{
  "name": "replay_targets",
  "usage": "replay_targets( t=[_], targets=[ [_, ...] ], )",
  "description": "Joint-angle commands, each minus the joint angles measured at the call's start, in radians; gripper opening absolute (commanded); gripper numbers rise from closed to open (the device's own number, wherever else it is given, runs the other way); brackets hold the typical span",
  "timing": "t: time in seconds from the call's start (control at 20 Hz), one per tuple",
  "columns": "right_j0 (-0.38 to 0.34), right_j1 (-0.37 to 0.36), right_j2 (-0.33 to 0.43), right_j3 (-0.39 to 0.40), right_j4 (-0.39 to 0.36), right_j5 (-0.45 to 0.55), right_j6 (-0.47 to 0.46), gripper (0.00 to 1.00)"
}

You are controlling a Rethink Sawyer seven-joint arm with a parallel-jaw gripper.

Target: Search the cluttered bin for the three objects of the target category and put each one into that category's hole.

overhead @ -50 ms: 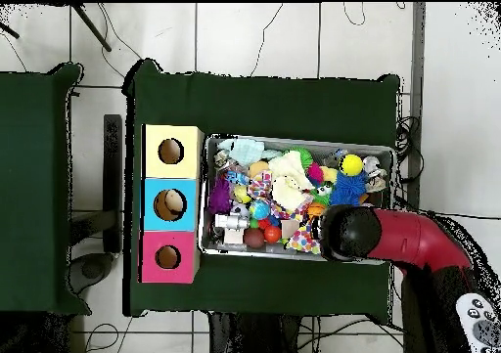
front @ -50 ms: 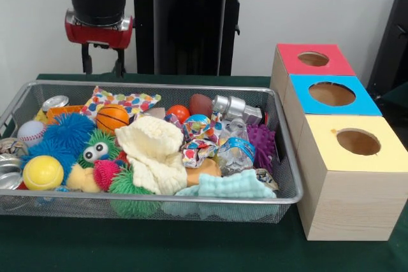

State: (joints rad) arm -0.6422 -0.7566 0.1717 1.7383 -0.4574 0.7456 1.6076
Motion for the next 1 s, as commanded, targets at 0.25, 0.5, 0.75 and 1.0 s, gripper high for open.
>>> replay_targets(
  t=[0.25,0.5,0.75,1.0],
  targets=[
    [-0.003,0.107,0.056,-0.075,0.053,-0.067,0.077,1.0],
    [-0.02,0.208,0.102,-0.217,0.083,-0.143,0.06,1.0],
    [-0.003,0.246,0.082,-0.266,0.106,-0.151,0.097,1.0],
    [0.013,0.287,0.07,-0.315,0.143,-0.145,0.118,1.0]
  ],
)
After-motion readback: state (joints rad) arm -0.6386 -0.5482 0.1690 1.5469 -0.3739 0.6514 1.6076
